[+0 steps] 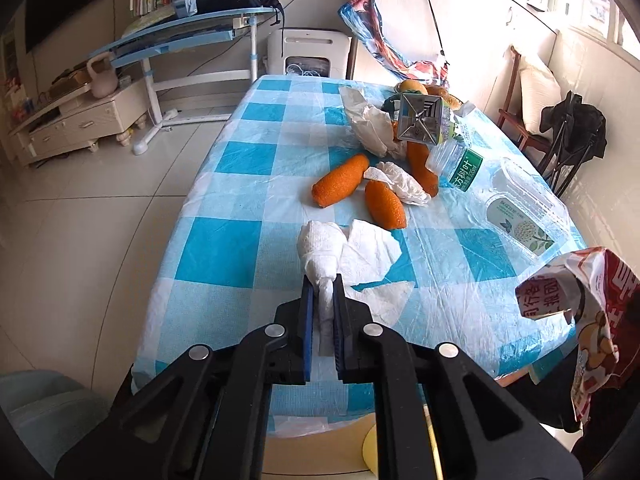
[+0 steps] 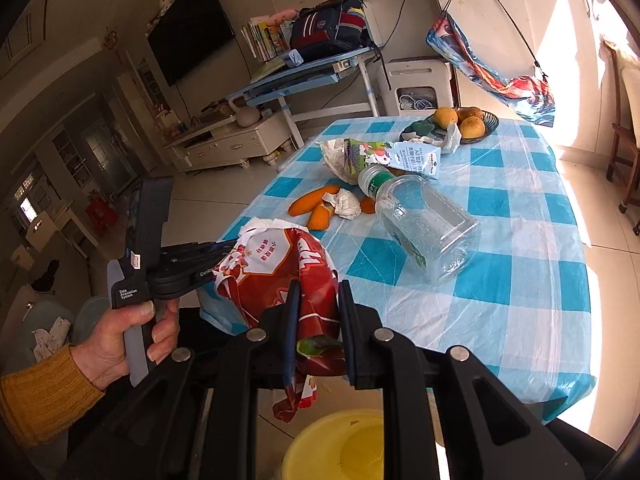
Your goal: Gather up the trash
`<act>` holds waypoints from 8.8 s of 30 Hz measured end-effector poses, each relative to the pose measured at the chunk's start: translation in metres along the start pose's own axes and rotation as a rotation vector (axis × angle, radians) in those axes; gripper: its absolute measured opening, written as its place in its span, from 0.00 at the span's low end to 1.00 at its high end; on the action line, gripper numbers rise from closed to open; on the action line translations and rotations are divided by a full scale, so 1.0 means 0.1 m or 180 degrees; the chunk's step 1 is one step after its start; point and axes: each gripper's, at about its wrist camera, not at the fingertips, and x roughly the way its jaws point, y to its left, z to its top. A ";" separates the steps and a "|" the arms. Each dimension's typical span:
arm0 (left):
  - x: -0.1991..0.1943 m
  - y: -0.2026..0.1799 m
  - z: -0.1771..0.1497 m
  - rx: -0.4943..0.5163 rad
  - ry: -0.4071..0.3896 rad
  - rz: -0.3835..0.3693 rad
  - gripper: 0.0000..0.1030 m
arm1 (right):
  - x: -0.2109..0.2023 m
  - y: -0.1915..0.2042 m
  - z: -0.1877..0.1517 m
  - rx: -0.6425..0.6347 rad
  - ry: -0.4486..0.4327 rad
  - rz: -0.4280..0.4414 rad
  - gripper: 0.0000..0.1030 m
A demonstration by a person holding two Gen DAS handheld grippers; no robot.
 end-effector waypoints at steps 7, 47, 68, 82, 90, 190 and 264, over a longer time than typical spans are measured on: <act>-0.42 0.01 -0.36 -0.0087 -0.0069 -0.0079 0.08 | 0.30 0.42 -0.70 -0.1047 0.1043 -0.0436 0.19; -0.68 -0.62 -1.05 0.0240 0.0202 -0.0024 0.63 | -0.16 0.14 -0.33 0.0226 -0.0186 -0.0238 0.81; -0.93 -0.08 -0.99 -0.0492 -0.0500 0.0799 0.81 | -0.08 0.43 -0.46 -0.0290 -0.0372 -0.0427 0.82; -0.93 0.04 -1.01 -0.0706 -0.0533 0.0835 0.85 | 0.02 0.49 -0.41 -0.0280 -0.0324 -0.0377 0.84; -0.90 -0.02 -1.01 -0.0618 -0.0530 0.0852 0.85 | 0.07 0.48 -0.28 -0.0335 -0.0260 -0.0309 0.84; 0.70 0.18 0.60 0.0002 0.0181 0.0009 0.18 | 1.93 0.01 0.99 -0.1689 0.0558 -0.0627 0.03; 1.44 -0.16 1.28 0.0263 0.0525 0.0417 0.84 | 0.43 -0.15 0.07 0.0193 0.0173 0.0223 0.80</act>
